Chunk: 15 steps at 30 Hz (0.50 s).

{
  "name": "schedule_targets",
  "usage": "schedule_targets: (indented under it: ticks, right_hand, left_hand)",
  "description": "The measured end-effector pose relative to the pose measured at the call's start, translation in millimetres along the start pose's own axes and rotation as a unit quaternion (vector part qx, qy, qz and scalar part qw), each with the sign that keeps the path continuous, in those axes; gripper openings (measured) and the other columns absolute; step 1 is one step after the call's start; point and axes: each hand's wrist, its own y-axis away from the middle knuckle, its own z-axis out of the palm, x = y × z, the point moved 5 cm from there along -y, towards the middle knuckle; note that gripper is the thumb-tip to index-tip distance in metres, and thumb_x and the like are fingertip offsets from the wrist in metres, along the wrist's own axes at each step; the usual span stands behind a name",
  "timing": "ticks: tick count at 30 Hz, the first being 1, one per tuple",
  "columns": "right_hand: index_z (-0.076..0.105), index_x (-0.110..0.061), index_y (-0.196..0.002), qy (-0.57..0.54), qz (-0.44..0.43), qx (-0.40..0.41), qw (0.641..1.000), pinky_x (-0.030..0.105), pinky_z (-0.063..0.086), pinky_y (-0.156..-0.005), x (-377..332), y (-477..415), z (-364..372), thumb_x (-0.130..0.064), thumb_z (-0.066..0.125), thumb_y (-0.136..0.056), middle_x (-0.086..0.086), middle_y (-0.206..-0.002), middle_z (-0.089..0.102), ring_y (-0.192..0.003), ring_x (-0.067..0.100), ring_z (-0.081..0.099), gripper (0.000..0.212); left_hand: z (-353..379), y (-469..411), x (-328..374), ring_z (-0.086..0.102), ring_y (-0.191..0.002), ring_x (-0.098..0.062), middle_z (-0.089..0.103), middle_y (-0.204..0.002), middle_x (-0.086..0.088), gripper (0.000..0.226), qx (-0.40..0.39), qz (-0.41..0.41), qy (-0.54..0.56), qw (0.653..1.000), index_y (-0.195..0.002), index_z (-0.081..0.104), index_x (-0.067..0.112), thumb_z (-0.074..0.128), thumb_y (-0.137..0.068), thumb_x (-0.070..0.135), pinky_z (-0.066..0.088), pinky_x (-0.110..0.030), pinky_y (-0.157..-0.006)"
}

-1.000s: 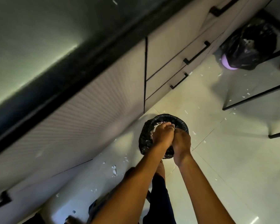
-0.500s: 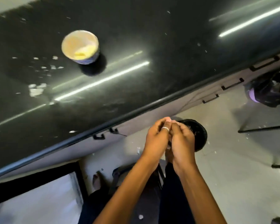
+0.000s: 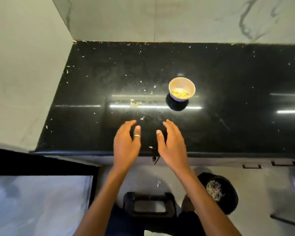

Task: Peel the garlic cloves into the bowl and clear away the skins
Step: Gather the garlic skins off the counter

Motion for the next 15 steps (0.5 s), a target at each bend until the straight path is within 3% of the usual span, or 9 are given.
schedule_targets:
  ticks: [2,5,9,15]
  right_hand:
    - [0.031,-0.006,-0.158,0.089,-0.022,-0.030,0.995,0.037,0.017,-0.128,2.8,-17.8,21.3,-0.042,0.046,-0.107,0.011,-0.168,0.025,-0.158,0.024,0.015,0.064]
    - [0.017,0.001,-0.160,0.210,-0.039,-0.037,0.976,0.047,0.009,-0.129,3.0,-42.4,48.6,-0.056,0.037,-0.105,0.022,-0.169,0.012,-0.158,0.034,0.006,0.082]
    - [0.015,0.004,-0.160,0.275,-0.064,-0.033,0.959,0.051,0.011,-0.128,-11.3,-75.3,79.3,-0.066,0.021,-0.101,0.026,-0.168,0.011,-0.158,0.037,0.007,0.092]
    - [0.000,0.003,-0.160,0.250,-0.045,-0.018,0.967,0.045,0.000,-0.129,-27.4,-156.6,92.4,-0.055,0.029,-0.106,0.023,-0.169,-0.006,-0.158,0.034,-0.006,0.085]
  left_hand:
    - [-6.1,-22.7,-22.3,0.035,-0.145,-0.013,0.048,-0.152,-0.003,0.046,-0.007,-0.024,-0.032,0.999,-0.146,0.049,0.015,0.050,-0.104,0.034,0.029,-0.032,-0.119]
    - [-0.4,-55.6,-33.4,0.018,-0.153,-0.014,0.032,-0.162,-0.003,0.056,-0.029,-0.040,-0.011,0.999,-0.155,0.034,0.016,0.043,-0.105,0.041,0.018,-0.031,-0.122]
    - [9.1,-91.6,-28.3,0.028,-0.150,-0.017,0.035,-0.161,-0.001,0.058,-0.012,-0.035,0.035,0.999,-0.155,0.033,0.018,0.039,-0.105,0.047,0.029,-0.045,-0.122]
    - [14.7,-113.7,-25.4,0.030,-0.148,-0.011,0.036,-0.160,0.001,0.054,0.021,-0.039,0.086,0.995,-0.155,0.035,0.019,0.040,-0.106,0.042,0.027,-0.038,-0.123]
